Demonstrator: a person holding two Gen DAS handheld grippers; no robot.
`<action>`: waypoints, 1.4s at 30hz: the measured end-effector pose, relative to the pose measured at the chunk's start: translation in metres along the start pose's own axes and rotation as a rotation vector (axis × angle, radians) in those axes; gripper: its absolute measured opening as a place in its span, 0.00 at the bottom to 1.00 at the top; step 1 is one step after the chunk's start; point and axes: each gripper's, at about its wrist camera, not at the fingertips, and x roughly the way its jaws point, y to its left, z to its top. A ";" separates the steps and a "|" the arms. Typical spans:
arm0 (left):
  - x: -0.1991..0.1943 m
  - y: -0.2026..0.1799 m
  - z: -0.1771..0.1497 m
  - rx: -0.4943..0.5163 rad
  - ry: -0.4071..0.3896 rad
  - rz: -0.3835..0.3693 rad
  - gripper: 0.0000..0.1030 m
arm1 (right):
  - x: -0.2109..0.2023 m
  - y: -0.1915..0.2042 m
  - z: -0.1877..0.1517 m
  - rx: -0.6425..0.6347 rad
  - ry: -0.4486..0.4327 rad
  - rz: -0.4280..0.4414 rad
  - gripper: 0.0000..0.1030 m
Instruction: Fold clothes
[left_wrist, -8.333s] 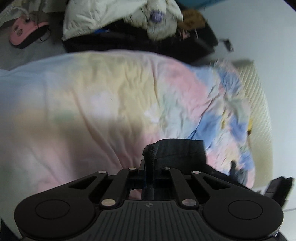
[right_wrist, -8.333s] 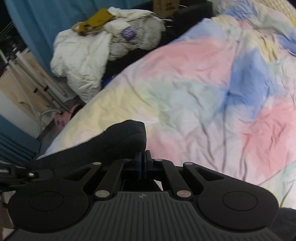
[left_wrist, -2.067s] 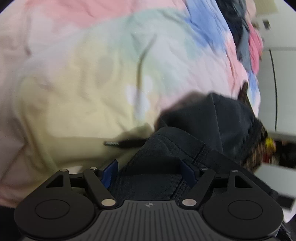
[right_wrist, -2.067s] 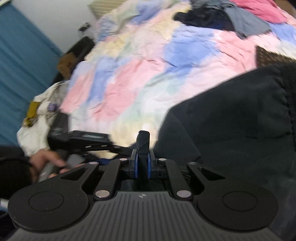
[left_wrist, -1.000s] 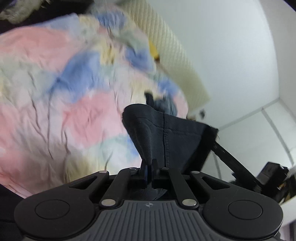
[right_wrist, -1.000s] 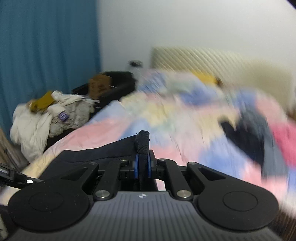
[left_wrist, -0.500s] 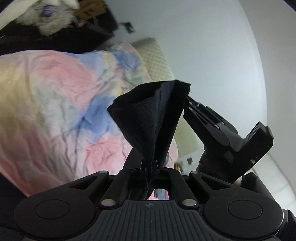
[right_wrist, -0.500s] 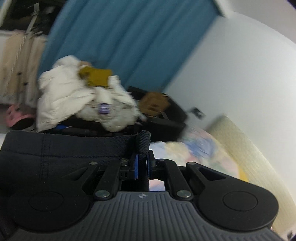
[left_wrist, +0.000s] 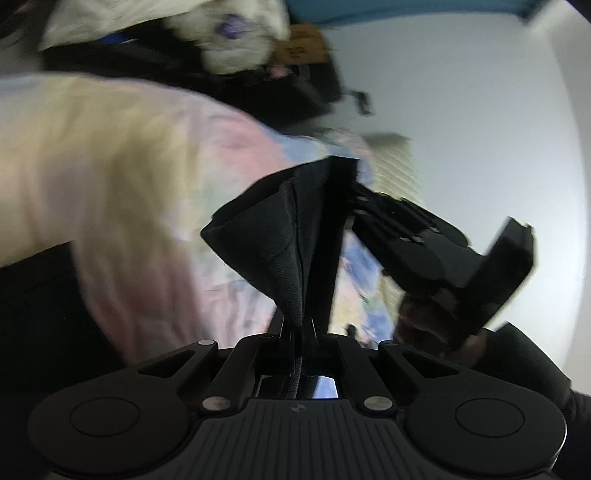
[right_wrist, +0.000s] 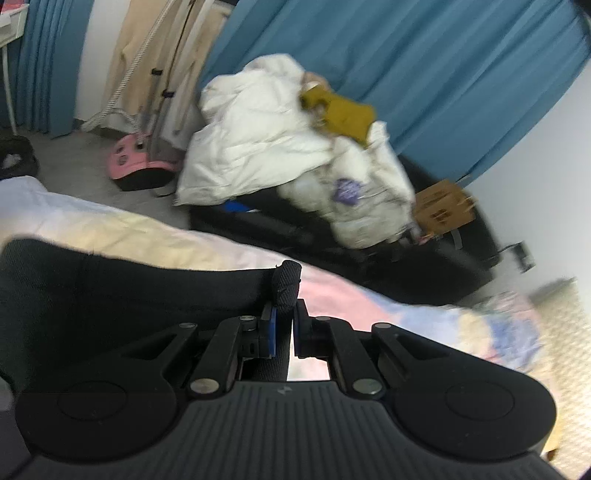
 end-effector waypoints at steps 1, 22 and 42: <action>0.003 0.013 0.002 -0.035 -0.002 0.016 0.03 | 0.005 0.000 -0.001 0.032 0.014 0.016 0.08; 0.187 -0.078 0.080 0.173 0.202 -0.222 0.03 | -0.209 -0.106 -0.035 0.711 -0.114 -0.106 0.08; 0.313 0.062 0.167 0.339 0.564 -0.197 0.03 | -0.015 0.063 -0.041 0.853 -0.025 -0.091 0.08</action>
